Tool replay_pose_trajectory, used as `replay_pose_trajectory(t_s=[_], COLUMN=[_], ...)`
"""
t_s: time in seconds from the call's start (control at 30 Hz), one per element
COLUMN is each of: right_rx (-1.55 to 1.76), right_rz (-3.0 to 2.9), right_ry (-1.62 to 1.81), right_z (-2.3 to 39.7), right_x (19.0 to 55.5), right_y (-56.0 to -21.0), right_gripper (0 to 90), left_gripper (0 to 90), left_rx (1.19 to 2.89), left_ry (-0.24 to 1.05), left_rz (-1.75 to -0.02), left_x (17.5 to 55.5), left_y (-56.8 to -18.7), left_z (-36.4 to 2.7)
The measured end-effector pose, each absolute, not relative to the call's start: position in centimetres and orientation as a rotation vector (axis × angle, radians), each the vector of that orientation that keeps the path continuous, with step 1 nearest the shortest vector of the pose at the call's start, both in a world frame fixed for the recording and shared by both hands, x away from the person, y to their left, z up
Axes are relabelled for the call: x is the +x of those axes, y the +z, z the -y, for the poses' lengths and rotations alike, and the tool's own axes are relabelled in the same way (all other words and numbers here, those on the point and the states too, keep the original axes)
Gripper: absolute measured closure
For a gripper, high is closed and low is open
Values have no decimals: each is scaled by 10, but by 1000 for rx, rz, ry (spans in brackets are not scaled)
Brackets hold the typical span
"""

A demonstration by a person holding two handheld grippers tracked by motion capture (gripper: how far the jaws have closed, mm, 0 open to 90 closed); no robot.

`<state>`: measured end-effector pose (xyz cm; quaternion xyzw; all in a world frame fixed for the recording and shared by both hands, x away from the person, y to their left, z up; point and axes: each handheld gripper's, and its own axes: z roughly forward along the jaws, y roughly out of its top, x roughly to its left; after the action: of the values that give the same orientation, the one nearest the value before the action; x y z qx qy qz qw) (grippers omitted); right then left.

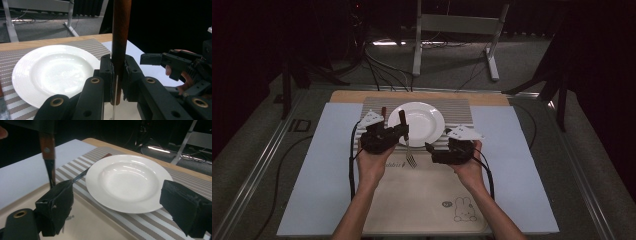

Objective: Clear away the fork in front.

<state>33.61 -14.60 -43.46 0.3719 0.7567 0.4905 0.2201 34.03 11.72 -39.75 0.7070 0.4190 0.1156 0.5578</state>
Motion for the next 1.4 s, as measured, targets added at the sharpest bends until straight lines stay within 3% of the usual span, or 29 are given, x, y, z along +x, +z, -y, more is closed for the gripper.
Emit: replay_pose_trajectory(t_s=[1.4], right_rx=[1135], right_rz=[-1964], right_ry=[1326], right_z=[227], right_x=[309], right_y=[-437], right_gripper=[124], left_gripper=[802], left_rx=[1795], left_ry=[229], left_rz=[-897], left_x=[321], left_y=[-382], left_z=[-180])
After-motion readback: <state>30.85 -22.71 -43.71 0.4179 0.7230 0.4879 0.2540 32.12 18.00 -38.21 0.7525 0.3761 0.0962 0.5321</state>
